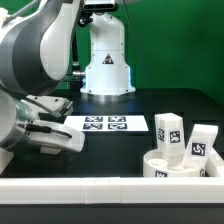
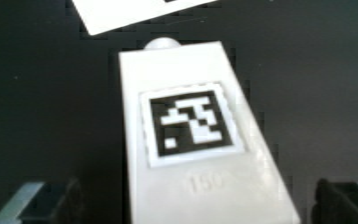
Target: Assemble stool
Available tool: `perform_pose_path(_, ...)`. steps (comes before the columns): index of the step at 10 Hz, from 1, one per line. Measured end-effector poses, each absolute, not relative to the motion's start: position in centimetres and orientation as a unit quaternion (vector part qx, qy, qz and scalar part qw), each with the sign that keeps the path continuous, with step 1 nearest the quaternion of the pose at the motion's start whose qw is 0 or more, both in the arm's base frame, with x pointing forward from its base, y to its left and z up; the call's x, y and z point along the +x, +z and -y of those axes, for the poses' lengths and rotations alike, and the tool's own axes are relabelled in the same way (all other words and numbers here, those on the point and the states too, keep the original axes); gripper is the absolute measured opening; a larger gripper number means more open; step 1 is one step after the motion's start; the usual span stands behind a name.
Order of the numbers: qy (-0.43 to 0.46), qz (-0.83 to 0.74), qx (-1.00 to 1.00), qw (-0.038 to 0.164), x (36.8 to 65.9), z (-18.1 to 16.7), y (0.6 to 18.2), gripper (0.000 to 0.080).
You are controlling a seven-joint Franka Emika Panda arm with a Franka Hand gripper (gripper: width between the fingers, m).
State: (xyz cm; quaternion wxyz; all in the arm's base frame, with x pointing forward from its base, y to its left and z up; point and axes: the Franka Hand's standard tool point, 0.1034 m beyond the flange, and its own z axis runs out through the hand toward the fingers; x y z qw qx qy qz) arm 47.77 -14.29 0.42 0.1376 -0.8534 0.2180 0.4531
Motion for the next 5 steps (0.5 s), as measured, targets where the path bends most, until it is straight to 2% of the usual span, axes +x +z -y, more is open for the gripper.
perform_pose_path(1, 0.452, -0.219, -0.854, 0.136, 47.39, 14.13, 0.28, 0.0514)
perform_pose_path(2, 0.453, -0.22, -0.853, 0.136, 47.14, 14.02, 0.18, 0.0514)
perform_pose_path(3, 0.45, -0.22, -0.855, 0.134, 47.15, 14.04, 0.11, 0.0374)
perform_pose_path(4, 0.45, -0.221, -0.855, 0.135, 47.12, 14.15, 0.12, 0.0335)
perform_pose_path(5, 0.45, -0.222, -0.855, 0.135, 47.13, 14.24, 0.13, 0.0335)
